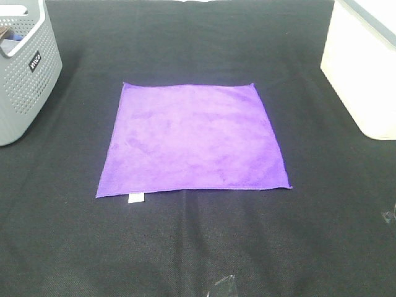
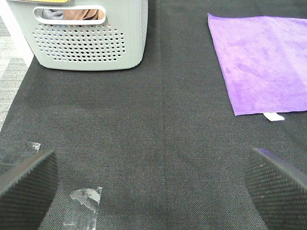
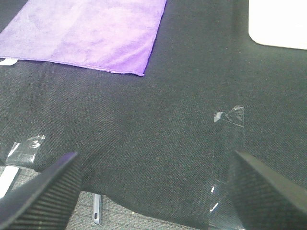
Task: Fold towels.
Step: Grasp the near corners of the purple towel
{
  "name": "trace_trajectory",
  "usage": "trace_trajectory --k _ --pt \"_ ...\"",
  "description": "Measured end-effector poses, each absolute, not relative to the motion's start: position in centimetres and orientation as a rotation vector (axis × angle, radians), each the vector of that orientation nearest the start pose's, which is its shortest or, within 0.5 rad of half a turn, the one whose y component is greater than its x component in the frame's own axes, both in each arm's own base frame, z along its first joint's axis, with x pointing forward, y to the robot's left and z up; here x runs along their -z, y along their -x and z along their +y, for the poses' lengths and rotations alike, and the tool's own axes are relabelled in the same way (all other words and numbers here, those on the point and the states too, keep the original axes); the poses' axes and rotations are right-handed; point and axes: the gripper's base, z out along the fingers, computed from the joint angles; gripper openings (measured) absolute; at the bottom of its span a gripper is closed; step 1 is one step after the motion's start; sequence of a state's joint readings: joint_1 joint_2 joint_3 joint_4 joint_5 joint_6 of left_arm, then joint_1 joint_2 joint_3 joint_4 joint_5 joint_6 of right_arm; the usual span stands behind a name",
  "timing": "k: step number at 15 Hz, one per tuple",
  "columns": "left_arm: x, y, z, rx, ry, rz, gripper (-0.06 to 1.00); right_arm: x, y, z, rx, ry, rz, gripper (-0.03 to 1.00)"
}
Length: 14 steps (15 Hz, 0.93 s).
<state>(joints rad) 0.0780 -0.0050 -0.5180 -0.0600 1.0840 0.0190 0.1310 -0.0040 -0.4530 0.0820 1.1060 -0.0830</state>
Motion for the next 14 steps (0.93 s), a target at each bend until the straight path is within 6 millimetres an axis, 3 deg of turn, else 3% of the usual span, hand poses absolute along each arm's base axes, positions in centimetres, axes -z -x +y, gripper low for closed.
trace_trajectory --k 14 --pt "-28.04 0.84 -0.55 0.011 0.056 2.042 0.99 -26.08 0.34 0.63 -0.128 0.232 2.12 0.79"
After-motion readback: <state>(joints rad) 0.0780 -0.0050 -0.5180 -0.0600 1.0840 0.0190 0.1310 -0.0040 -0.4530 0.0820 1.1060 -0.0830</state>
